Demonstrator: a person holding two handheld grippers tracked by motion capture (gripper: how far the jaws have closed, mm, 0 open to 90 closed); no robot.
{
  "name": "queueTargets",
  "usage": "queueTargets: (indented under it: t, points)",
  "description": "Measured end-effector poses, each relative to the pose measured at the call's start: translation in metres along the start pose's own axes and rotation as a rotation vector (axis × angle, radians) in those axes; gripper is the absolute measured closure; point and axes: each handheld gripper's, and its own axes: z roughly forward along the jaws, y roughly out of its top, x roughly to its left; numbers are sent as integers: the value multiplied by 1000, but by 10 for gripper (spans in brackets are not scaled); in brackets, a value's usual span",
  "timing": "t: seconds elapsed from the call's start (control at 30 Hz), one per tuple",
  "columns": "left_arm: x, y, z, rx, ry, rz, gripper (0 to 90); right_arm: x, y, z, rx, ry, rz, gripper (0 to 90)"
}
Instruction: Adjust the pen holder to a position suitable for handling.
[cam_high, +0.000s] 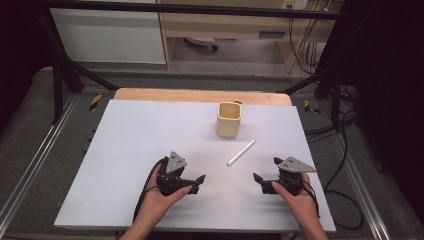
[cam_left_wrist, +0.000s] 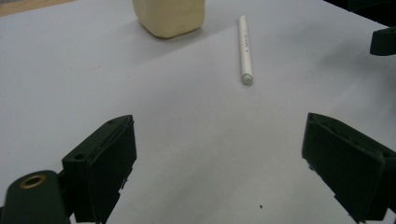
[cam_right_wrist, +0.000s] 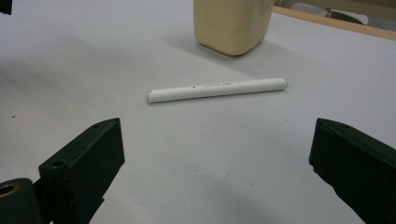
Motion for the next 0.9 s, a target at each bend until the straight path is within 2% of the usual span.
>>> queueTargets:
  t: [0.13, 0.33, 0.9]
  points:
    - [-2, 6, 4, 5, -6, 15, 88, 0, 0, 0, 6, -1, 3, 36]
    - [-5, 11, 9, 7, -16, 16, 84, 0, 0, 0, 9, -5, 5, 33]
    - [-26, 30, 41, 29, -42, 71, 101, -8, -2, -4, 21, -43, 41, 36]
